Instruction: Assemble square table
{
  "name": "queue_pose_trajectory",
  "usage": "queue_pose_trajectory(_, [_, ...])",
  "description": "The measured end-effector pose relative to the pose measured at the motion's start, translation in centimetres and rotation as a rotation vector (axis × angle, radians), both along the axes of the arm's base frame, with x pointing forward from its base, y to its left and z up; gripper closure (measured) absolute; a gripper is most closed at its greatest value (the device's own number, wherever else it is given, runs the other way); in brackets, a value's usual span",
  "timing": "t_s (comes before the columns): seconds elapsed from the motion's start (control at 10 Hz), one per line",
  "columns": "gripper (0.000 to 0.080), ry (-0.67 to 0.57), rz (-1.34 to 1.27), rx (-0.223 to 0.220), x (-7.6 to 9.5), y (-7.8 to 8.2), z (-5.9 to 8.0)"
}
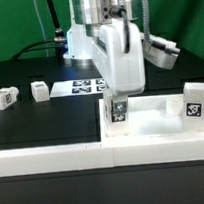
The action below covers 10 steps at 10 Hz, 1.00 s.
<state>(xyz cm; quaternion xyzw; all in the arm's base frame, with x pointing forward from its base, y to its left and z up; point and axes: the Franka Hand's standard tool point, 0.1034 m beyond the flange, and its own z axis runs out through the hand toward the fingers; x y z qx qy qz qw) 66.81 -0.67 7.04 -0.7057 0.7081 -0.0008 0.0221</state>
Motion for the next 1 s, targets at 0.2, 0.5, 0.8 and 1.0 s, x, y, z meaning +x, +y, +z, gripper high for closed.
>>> queue_pose_trajectory(0.2, [0.0511,0.003,-0.359,0.044,0.46,0.27,0.39])
queue_pose_trajectory(0.5, [0.0508,0.021,-0.479,0.038,0.1,-0.08,0.1])
queue_pose_trajectory(0.8, [0.0506,0.029,-0.518,0.018,-0.15,-0.17,0.06])
queue_pose_trajectory(1.0, [0.0211,0.029,-0.514,0.019,-0.15,-0.14,0.05])
